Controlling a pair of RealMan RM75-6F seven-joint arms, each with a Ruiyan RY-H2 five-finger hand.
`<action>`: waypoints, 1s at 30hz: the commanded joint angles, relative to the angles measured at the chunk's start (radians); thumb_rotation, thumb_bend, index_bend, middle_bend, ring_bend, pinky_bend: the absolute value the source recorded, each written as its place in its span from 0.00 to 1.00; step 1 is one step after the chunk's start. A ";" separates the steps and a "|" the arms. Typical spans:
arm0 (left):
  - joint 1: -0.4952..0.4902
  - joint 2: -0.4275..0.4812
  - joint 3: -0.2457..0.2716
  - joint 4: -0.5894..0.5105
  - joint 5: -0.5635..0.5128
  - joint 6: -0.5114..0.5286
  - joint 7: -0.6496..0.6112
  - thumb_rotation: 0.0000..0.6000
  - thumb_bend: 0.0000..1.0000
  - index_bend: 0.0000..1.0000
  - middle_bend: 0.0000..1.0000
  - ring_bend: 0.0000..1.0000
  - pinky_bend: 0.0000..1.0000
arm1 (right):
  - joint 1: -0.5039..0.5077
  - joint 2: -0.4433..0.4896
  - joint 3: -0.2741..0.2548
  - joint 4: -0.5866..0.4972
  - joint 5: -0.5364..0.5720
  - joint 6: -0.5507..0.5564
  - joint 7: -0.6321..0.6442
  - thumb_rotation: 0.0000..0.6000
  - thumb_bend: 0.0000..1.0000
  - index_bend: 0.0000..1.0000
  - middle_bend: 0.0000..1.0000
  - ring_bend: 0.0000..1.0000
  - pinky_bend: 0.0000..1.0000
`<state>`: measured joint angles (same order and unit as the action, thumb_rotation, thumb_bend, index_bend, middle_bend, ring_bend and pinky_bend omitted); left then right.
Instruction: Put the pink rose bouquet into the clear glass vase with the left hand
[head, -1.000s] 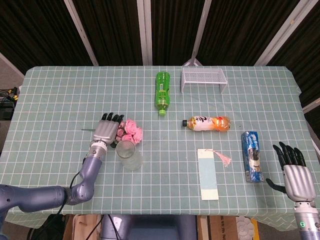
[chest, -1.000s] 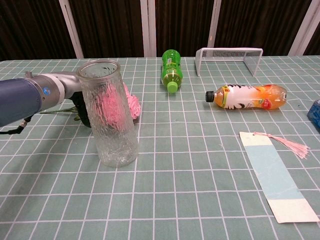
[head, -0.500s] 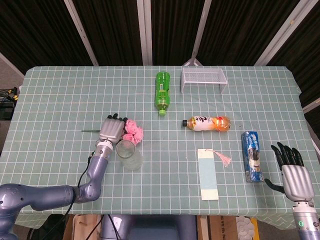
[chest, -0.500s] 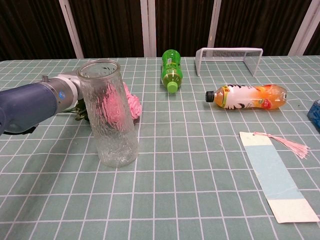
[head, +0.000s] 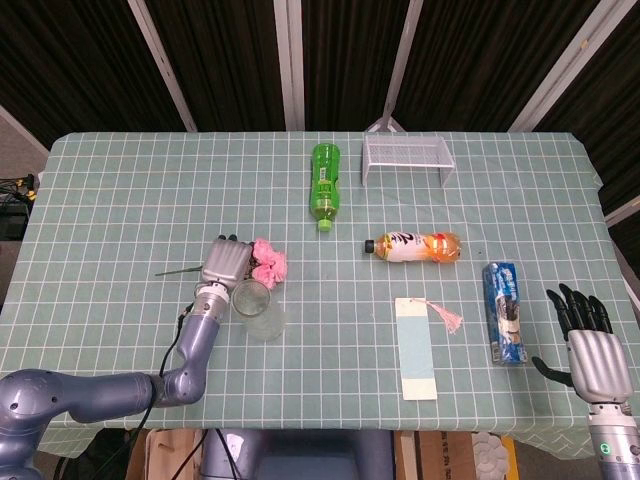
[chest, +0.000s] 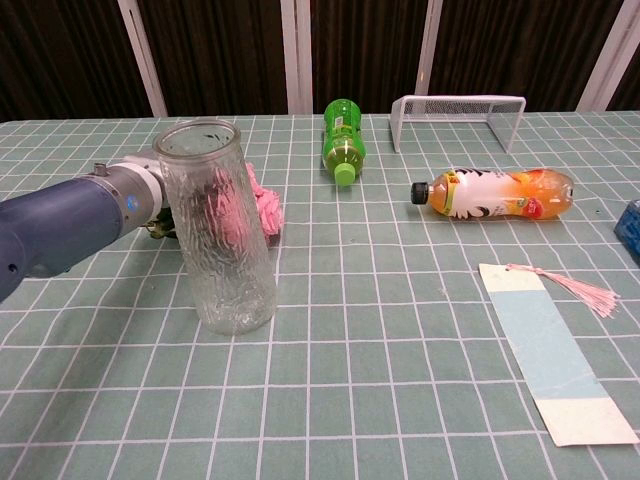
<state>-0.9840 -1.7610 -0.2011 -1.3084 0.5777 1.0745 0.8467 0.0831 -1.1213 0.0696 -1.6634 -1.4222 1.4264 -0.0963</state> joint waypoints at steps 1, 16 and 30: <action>0.006 0.004 0.000 -0.001 0.026 0.015 -0.008 1.00 0.54 0.41 0.49 0.29 0.33 | 0.001 -0.001 0.000 0.001 0.000 -0.001 0.001 1.00 0.19 0.09 0.04 0.00 0.00; 0.145 0.311 -0.110 -0.292 0.177 0.057 -0.314 1.00 0.54 0.42 0.48 0.30 0.31 | -0.005 0.006 -0.004 -0.010 -0.010 0.008 0.013 1.00 0.19 0.09 0.04 0.00 0.00; 0.341 0.767 -0.376 -0.721 0.290 -0.107 -0.955 1.00 0.53 0.43 0.48 0.30 0.29 | -0.005 -0.001 -0.012 -0.022 -0.022 0.009 -0.012 1.00 0.19 0.09 0.04 0.00 0.00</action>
<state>-0.7069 -1.0794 -0.4907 -1.9236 0.8118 1.0233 0.0539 0.0779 -1.1223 0.0579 -1.6858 -1.4440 1.4350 -0.1080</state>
